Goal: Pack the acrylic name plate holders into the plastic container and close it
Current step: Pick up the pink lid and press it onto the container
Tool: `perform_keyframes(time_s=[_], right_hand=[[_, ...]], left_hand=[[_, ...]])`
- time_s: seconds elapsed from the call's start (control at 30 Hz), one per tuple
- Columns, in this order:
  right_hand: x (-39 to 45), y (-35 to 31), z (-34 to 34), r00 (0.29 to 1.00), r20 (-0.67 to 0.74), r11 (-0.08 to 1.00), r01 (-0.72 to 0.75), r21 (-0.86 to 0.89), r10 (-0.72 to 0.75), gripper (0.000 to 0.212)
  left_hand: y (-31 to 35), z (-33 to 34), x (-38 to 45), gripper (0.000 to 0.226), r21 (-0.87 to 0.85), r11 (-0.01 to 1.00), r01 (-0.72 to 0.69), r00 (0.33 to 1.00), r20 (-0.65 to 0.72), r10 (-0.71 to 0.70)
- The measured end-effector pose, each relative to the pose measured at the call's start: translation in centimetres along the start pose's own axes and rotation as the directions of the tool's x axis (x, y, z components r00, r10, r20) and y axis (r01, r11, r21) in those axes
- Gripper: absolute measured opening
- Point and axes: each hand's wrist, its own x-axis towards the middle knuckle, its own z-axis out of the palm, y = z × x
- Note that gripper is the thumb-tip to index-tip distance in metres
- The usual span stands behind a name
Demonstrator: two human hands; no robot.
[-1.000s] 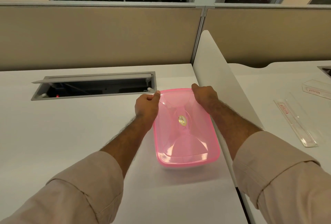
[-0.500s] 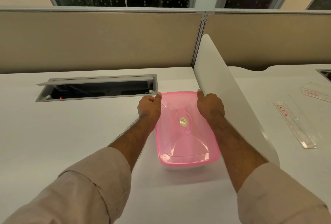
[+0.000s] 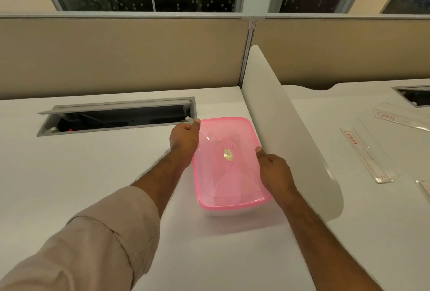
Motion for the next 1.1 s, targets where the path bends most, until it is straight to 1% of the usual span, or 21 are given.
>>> perform_keyframes(time_s=[0.07,0.13,0.23,0.3,0.33,0.43,0.5,0.57,0.7,0.87,0.97,1.03,1.1], right_hand=[[0.1,0.1,0.2,1.000,-0.019,1.000,0.003,0.019,-0.003,0.059],[0.1,0.1,0.3,0.999,-0.030,0.999,-0.015,0.036,0.016,0.057],[0.1,0.1,0.4,0.999,-0.024,0.999,-0.031,0.044,0.032,0.058],[0.1,0.2,0.4,0.999,-0.035,0.998,-0.033,0.047,0.035,0.057],[0.1,0.2,0.3,0.998,-0.040,0.998,-0.036,0.049,0.038,0.057],[-0.1,0.1,0.3,0.998,-0.042,0.997,-0.048,0.054,0.050,0.056],[-0.2,0.0,0.2,0.998,-0.042,0.997,-0.053,0.063,0.056,0.056],[-0.3,-0.2,0.2,0.997,-0.049,0.995,-0.062,0.077,0.066,0.057],[-0.5,-0.3,0.2,0.993,-0.075,0.988,-0.078,0.130,0.088,0.057],[-1.0,-0.5,0.1,0.990,-0.112,0.982,-0.060,0.176,0.081,0.057],[-1.6,-0.7,-0.4,0.989,-0.123,0.983,-0.059,0.172,0.081,0.054],[-2.5,-0.3,-0.5,0.987,-0.148,0.985,-0.040,0.170,0.066,0.048],[-3.7,0.3,-0.3,0.983,-0.182,0.988,0.000,0.156,0.029,0.038]], left_hand=[[0.1,-0.2,-0.3,0.043,0.017,1.000,-0.013,1.000,-0.007,0.013],[0.1,-0.5,-1.0,0.037,0.096,0.993,-0.066,0.998,0.019,0.065],[-0.8,-1.4,-3.2,0.046,0.286,0.937,-0.203,0.976,0.132,0.171],[-2.2,-2.2,-5.3,0.049,0.357,0.896,-0.266,0.961,0.174,0.216],[-3.0,-2.5,-6.5,0.051,0.374,0.892,-0.255,0.965,0.157,0.210],[-5.0,-3.2,-10.2,0.053,0.366,0.926,-0.097,0.995,0.043,0.087],[-5.6,-3.4,-11.9,0.056,0.353,0.934,-0.044,0.999,0.039,0.032],[-5.4,-3.5,-12.9,0.056,0.323,0.946,-0.023,0.999,0.046,0.008],[-4.9,-3.1,-13.1,0.050,0.253,0.967,-0.024,0.999,0.035,0.016],[-5.0,-2.9,-13.1,0.052,0.231,0.973,0.013,0.999,0.030,-0.021],[-4.5,-2.8,-13.5,0.055,0.231,0.972,0.035,0.999,0.014,-0.040],[-4.3,-3.0,-13.3,0.058,0.205,0.976,0.070,0.996,0.047,-0.081],[-3.8,-3.6,-13.3,0.065,0.124,0.979,0.160,0.974,0.144,-0.177]])
